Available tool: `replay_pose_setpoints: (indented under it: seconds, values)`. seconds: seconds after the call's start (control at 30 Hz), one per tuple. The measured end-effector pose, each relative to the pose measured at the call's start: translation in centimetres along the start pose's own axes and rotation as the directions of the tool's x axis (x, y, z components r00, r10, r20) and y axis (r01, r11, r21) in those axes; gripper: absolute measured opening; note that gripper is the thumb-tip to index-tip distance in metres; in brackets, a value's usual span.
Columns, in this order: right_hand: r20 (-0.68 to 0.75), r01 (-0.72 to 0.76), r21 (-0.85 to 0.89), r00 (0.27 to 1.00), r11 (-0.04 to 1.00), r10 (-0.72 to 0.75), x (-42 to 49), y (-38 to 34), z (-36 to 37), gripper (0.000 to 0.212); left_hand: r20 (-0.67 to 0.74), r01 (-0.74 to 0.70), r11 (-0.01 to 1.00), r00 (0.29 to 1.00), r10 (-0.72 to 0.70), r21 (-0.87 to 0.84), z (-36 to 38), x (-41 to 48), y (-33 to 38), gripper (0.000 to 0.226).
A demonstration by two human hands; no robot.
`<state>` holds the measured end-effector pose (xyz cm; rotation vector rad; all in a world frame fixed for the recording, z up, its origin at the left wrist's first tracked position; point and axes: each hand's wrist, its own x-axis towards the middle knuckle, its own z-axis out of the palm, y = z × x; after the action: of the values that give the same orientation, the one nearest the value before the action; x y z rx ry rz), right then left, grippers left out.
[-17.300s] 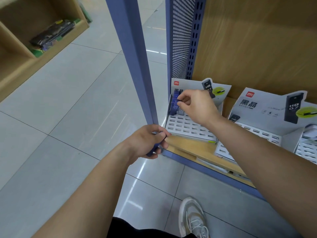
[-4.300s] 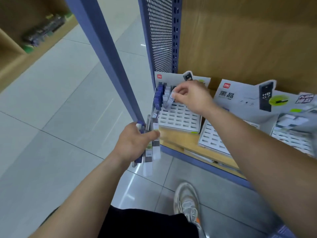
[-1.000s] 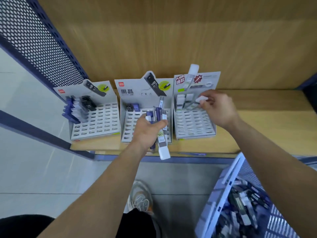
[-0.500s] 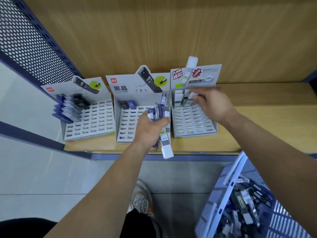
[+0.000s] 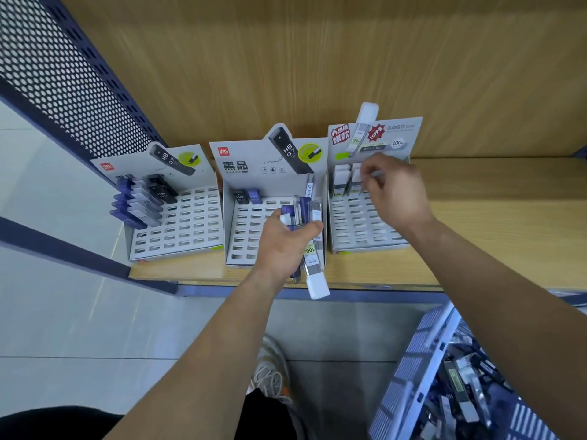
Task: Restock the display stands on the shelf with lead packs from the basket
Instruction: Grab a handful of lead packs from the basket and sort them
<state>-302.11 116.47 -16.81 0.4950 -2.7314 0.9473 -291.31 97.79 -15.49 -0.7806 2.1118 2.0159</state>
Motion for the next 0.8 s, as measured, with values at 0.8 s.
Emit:
replay_pose_setpoints:
  seconds: [0.8]
  values:
    - [0.045,-0.118,0.196,0.993,0.974,0.111,-1.8,-3.7,-3.1,0.023,0.129,-0.011,1.0,0.992,0.012,-0.004,0.1,-2.0,1.7,0.018]
